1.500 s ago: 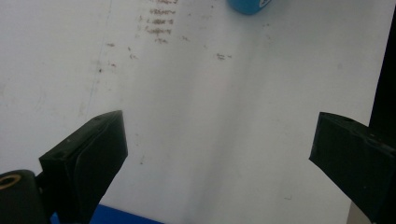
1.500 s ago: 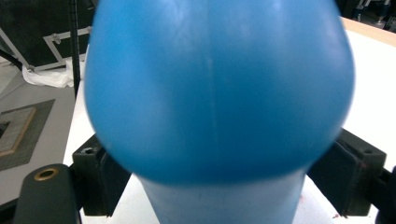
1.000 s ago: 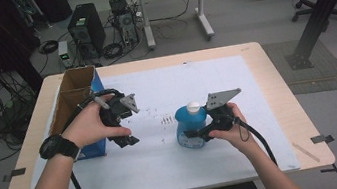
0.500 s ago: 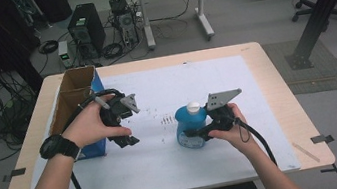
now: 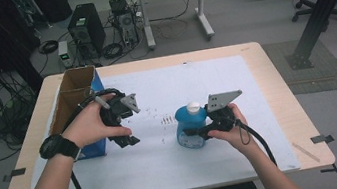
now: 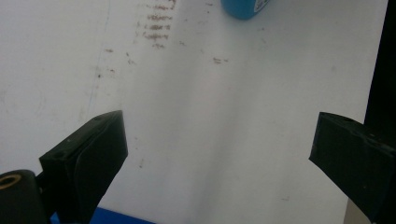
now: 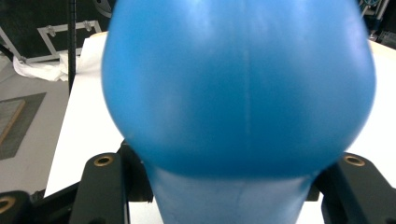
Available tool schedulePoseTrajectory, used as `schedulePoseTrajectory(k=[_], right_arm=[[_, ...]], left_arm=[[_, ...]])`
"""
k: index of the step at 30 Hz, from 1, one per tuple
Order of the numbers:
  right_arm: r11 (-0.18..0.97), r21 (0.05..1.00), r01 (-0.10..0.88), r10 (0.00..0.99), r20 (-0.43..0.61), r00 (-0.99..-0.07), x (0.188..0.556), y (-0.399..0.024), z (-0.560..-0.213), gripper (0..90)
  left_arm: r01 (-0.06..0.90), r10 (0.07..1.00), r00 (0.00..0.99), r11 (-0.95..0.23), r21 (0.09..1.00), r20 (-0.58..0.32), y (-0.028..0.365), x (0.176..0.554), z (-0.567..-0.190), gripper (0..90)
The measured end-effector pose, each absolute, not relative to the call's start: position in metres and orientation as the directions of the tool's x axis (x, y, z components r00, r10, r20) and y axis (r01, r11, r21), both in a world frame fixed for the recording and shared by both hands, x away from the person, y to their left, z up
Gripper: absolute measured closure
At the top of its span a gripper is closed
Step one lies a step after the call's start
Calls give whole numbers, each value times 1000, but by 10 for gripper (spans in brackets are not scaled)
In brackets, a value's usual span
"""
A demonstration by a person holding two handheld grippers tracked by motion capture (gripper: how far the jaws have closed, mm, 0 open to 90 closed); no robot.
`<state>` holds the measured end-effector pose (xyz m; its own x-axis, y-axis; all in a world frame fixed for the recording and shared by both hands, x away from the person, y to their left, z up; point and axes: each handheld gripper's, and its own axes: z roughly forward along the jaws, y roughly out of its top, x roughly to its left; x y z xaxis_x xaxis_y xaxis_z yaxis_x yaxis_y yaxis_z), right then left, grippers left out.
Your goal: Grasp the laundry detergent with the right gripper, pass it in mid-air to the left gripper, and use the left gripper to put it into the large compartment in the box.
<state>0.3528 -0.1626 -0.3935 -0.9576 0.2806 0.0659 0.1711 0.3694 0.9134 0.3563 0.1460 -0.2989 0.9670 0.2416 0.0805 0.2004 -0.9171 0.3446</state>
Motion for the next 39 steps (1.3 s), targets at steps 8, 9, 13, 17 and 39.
schedulePoseTrajectory(k=[8,9,13,17,39], right_arm=[[386,906,174,247,81,-966,360,-162,-388,420],[391,904,170,239,78,-968,361,-161,-386,420],[431,892,135,200,52,-978,365,-150,-376,421],[448,887,117,143,58,-988,374,-138,-364,423],[544,839,10,-100,77,-992,381,-55,-347,426]], left_arm=[[197,238,968,-913,358,74,147,357,-295,44],[197,237,969,-912,361,72,146,357,-294,44],[193,232,970,-914,358,70,145,357,-293,45],[187,227,971,-911,368,71,144,356,-290,46],[175,219,975,-877,448,46,136,348,-267,50]])
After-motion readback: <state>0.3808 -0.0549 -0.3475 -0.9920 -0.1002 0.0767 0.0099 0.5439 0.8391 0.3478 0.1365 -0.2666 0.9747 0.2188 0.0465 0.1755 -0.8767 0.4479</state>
